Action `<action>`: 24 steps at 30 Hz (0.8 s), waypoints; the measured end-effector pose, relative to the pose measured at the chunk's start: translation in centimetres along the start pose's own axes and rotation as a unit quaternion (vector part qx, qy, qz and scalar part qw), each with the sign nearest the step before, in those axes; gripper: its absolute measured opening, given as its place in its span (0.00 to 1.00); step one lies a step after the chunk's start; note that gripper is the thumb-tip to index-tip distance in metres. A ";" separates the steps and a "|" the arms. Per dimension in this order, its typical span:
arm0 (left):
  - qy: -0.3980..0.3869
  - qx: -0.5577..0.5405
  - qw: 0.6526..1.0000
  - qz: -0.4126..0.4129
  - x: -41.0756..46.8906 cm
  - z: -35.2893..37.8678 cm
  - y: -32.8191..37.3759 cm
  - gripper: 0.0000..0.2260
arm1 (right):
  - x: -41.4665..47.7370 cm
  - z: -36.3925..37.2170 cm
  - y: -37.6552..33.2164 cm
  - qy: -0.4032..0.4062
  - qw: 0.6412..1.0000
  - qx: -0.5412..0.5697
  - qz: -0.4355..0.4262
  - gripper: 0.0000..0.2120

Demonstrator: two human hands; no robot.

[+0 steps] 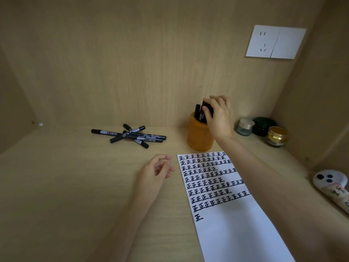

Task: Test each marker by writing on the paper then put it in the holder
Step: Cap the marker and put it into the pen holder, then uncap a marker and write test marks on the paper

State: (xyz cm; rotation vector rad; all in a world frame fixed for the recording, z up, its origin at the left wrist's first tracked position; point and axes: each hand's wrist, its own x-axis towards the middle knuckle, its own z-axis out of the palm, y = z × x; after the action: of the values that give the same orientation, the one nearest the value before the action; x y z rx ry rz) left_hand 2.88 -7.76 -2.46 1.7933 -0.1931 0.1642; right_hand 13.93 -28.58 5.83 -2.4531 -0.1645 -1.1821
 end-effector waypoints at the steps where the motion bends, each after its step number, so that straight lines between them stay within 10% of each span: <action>1: 0.001 0.000 1.000 -0.001 0.1 0.0 0.0 0.07 | 0.0 0.0 0.1 -0.013 1.000 -0.012 0.004 0.13; 14: 0.042 0.078 0.996 -0.006 2.1 -1.0 -1.3 0.09 | -3.4 -0.4 -2.1 -0.043 0.998 0.022 -0.051 0.12; 24: 0.111 0.140 0.984 -0.010 4.9 -3.4 -2.9 0.10 | -8.4 3.5 -4.2 -0.318 0.932 0.157 0.078 0.17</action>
State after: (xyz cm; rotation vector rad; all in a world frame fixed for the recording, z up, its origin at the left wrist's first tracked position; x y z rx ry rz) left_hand 8.27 -3.97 -3.41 2.0378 0.0087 0.3906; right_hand 10.03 -22.73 -1.28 -2.4081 -0.3074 -0.2334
